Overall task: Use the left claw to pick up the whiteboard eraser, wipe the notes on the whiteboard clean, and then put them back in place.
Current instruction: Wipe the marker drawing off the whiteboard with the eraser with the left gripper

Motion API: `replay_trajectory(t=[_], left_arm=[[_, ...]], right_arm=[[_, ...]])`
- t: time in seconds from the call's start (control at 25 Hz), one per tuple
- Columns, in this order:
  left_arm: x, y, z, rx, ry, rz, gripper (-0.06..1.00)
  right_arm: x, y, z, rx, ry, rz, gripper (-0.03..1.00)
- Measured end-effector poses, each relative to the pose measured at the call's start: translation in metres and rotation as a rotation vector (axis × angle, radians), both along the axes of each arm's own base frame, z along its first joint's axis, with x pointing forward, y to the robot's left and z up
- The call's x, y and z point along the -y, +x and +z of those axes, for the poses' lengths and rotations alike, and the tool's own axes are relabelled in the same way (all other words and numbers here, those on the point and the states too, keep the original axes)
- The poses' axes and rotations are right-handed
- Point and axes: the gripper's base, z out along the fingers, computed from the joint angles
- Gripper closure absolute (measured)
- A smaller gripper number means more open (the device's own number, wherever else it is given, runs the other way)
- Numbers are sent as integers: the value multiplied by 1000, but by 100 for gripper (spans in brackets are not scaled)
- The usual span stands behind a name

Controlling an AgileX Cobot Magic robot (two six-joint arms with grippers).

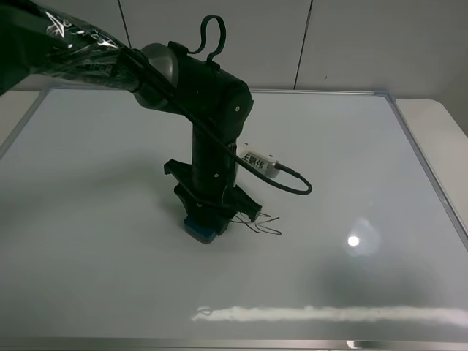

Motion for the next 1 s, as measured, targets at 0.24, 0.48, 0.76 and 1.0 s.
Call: replay_trajectory(t=[0.24, 0.48, 0.76, 1.0], left_arm=[[15, -21, -1, -32, 16, -57, 40], [31, -49, -4, -89, 50, -119, 40], [33, -46, -1, -105, 36, -136, 40], [20, -20, -2, -87, 38, -95, 40]], right_arm=[[0, 0, 0, 0, 0, 0, -2], [0, 0, 0, 0, 0, 0, -2], [0, 0, 0, 0, 0, 0, -2], [0, 0, 0, 0, 0, 0, -2]])
